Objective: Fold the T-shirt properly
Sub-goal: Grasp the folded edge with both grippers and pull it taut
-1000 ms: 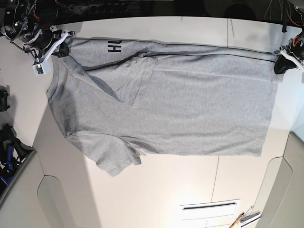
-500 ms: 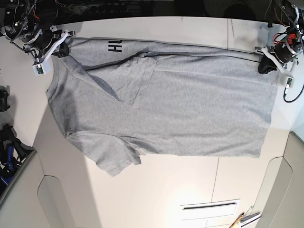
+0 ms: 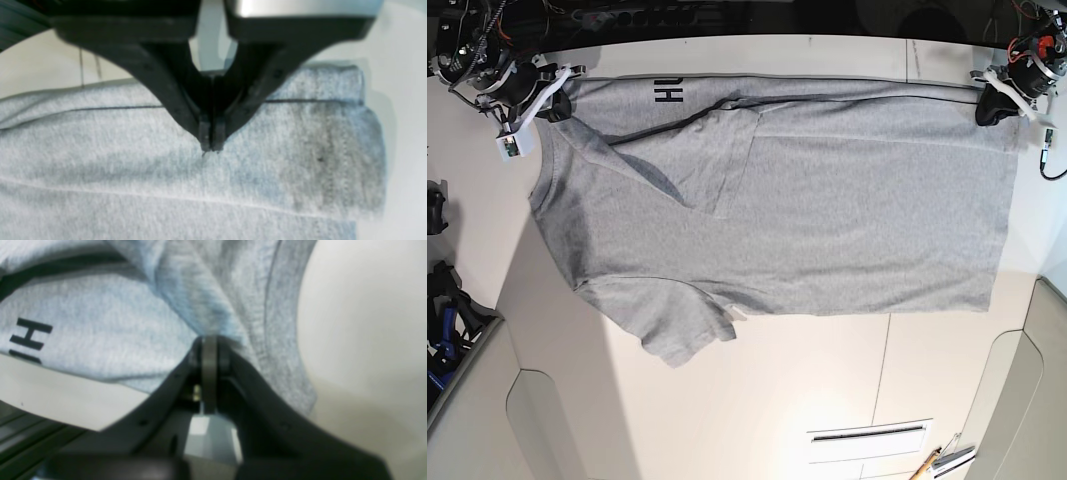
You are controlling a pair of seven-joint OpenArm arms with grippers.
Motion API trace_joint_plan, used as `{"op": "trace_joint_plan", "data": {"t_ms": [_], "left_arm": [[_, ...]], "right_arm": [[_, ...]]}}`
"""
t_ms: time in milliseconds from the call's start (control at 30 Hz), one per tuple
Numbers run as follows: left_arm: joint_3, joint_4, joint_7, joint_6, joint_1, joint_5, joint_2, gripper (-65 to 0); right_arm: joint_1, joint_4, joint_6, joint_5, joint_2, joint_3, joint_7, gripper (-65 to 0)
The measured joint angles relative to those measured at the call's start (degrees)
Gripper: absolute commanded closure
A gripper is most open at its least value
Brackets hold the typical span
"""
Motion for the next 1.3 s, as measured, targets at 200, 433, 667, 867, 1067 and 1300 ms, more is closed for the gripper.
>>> {"op": "trace_joint_plan", "data": {"t_ms": [200,433,667,867,1067,1300], "left_arm": [[-0.5,0.3,-0.6,-0.8,0.1,-0.4,5.6,0.0],[-0.7,0.5,-0.9,-2.2,0.7,-2.3,7.9,0.0],[-2.4,3.1,0.8,-3.3,5.2,-4.4,8.4,0.0],[-4.7,3.5,2.6,-3.7,6.2,-5.0,8.7,0.0],[-7.1,3.5,4.6,-5.0,6.5,-4.9,8.7,0.0],[-10.5,3.5,5.8,-5.0,7.0,-4.0,8.8,0.0]], "right_arm": [[3.0,-0.1,-0.2,-1.3,-0.1,0.0,-1.2,0.0],[3.6,-0.1,-0.2,-1.3,-0.1,0.0,-1.4,0.0],[3.3,-0.1,-0.3,-1.0,-0.1,0.0,-3.7,0.0],[0.4,0.1,-0.3,-0.4,-0.1,0.0,-2.7,0.0],[-2.6,0.2,-0.2,0.1,0.0,0.0,-1.9,0.0],[-3.7,0.4,0.0,0.6,0.0,2.4,-2.2,0.0]]}}
